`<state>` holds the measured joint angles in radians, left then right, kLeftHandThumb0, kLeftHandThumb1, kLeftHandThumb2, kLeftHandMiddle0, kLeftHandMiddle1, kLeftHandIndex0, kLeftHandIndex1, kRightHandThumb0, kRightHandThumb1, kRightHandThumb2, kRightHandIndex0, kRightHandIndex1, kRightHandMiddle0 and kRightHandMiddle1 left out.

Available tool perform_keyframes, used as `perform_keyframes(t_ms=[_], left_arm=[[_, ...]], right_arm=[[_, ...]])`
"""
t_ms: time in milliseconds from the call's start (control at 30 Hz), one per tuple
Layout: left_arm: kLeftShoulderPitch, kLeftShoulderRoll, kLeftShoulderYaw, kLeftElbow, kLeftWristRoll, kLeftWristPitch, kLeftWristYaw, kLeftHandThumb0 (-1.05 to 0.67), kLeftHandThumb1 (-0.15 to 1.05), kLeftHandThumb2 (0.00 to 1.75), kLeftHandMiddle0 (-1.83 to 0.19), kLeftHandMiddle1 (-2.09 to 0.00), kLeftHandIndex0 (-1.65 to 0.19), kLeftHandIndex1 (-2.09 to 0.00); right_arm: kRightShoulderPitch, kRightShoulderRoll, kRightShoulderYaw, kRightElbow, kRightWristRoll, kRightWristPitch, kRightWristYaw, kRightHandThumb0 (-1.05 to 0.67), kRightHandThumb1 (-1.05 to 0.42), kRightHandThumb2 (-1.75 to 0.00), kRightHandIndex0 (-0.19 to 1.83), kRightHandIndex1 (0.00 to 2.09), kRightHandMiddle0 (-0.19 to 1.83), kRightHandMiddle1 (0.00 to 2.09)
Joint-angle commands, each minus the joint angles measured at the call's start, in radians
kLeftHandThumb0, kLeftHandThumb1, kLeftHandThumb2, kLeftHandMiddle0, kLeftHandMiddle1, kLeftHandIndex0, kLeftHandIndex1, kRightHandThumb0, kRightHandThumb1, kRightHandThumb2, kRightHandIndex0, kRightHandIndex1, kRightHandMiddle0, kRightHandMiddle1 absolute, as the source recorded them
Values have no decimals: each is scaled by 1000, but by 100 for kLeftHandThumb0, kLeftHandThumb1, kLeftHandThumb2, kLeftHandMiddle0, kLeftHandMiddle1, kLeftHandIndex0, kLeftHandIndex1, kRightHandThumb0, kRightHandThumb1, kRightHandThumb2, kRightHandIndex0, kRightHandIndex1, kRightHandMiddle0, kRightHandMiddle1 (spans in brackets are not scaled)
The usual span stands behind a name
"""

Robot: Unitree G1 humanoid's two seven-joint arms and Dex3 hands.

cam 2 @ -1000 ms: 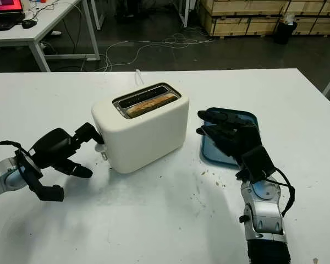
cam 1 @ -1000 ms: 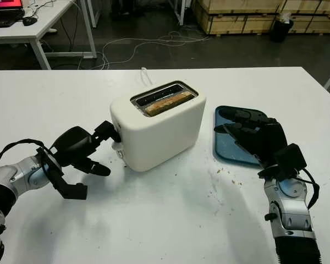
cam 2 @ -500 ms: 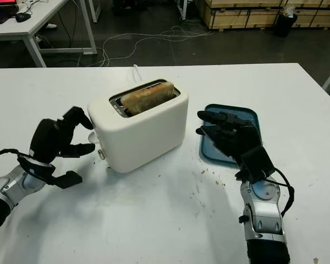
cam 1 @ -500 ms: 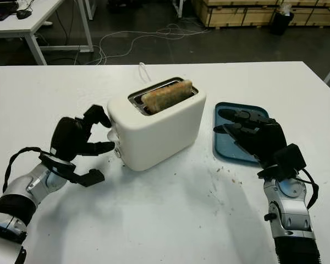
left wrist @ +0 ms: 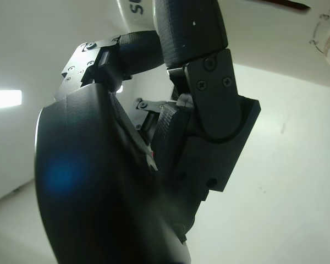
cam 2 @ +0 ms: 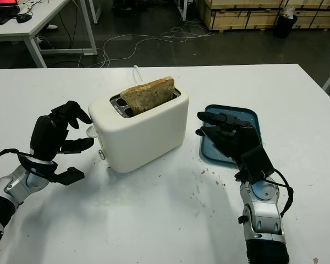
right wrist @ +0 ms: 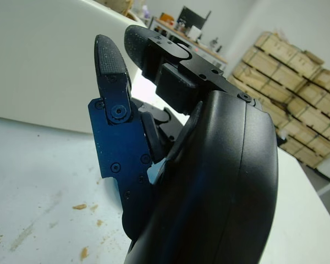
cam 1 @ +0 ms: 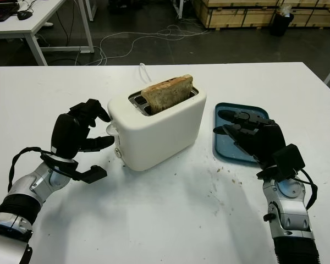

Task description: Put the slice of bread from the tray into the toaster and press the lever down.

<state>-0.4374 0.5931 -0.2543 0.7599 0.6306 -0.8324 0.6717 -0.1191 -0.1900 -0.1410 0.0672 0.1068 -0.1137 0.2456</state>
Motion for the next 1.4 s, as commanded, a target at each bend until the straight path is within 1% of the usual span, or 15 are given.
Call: perform_keyframes(t_ms=[0,67,133,233,367,600,700,833,900,967,1033,1100,1167,1233,1367], left_arm=[[13,11,24,-63,-119,-22,-148,-104,92,65,-79,-175,-32,-175],[43,35,40,-125,-230,-3,-319,-105,92,62,-92,-175,-44,-174],[74,66,64,-199,-337,28,-476,-105,92,60,-97,-175,-54,-169],[105,93,110,-281,-425,71,-621,-105,92,60,-97,-175,-63,-166],[130,126,175,-369,-465,130,-743,-105,92,64,-102,-175,-73,-173],[113,161,237,-414,-470,123,-871,-105,92,67,-112,-175,-83,-175],[89,187,243,-422,-460,121,-936,-105,92,68,-115,-175,-79,-175],[26,245,214,-433,-373,124,-1016,-105,92,78,-130,-175,-57,-175],[-15,284,181,-465,-327,169,-1107,-105,92,84,-143,-175,-44,-175],[-62,315,146,-497,-316,229,-1223,-105,92,83,-154,-175,-29,-175],[-108,327,119,-509,-318,275,-1316,-105,92,80,-156,-175,-21,-175],[-152,327,97,-495,-320,288,-1377,-105,92,78,-157,-175,-17,-175],[-194,321,81,-463,-319,279,-1414,-105,92,78,-157,-175,-10,-175],[-230,309,68,-425,-313,257,-1424,-105,92,79,-157,-175,-4,-175],[-273,292,41,-381,-300,220,-1431,-105,92,82,-157,-175,0,-175]], right_arm=[[-7,6,-2,6,19,-17,0,-52,-92,-13,86,65,104,0],[-7,7,-1,4,17,-18,-2,-52,-92,-13,86,65,104,0],[-7,6,0,6,13,-22,-3,-52,-92,-13,86,65,104,0],[-7,5,0,4,10,-20,-6,-52,-92,-13,86,65,104,0],[-7,5,3,3,2,-21,-11,-52,-92,-12,87,65,104,0],[-9,4,2,10,6,-23,-9,-51,-92,-12,87,66,105,0],[-7,2,3,6,0,-18,-13,-52,-92,-12,86,66,105,0],[-5,5,2,3,9,-16,-13,-51,-92,-12,86,66,104,0],[-4,6,1,2,8,-16,-15,-51,-92,-12,86,66,105,0],[-2,5,1,-3,5,-11,-19,-51,-92,-12,86,66,105,0],[-1,3,1,-9,0,-4,-25,-52,-92,-12,86,66,105,0],[1,1,1,-12,-2,-2,-28,-52,-92,-11,86,66,105,0],[3,0,1,-13,0,-1,-28,-52,-92,-11,86,67,105,0],[4,0,1,-9,1,-8,-27,-52,-92,-11,86,67,105,0],[4,2,0,-3,7,-13,-23,-52,-92,-11,86,67,105,0]])
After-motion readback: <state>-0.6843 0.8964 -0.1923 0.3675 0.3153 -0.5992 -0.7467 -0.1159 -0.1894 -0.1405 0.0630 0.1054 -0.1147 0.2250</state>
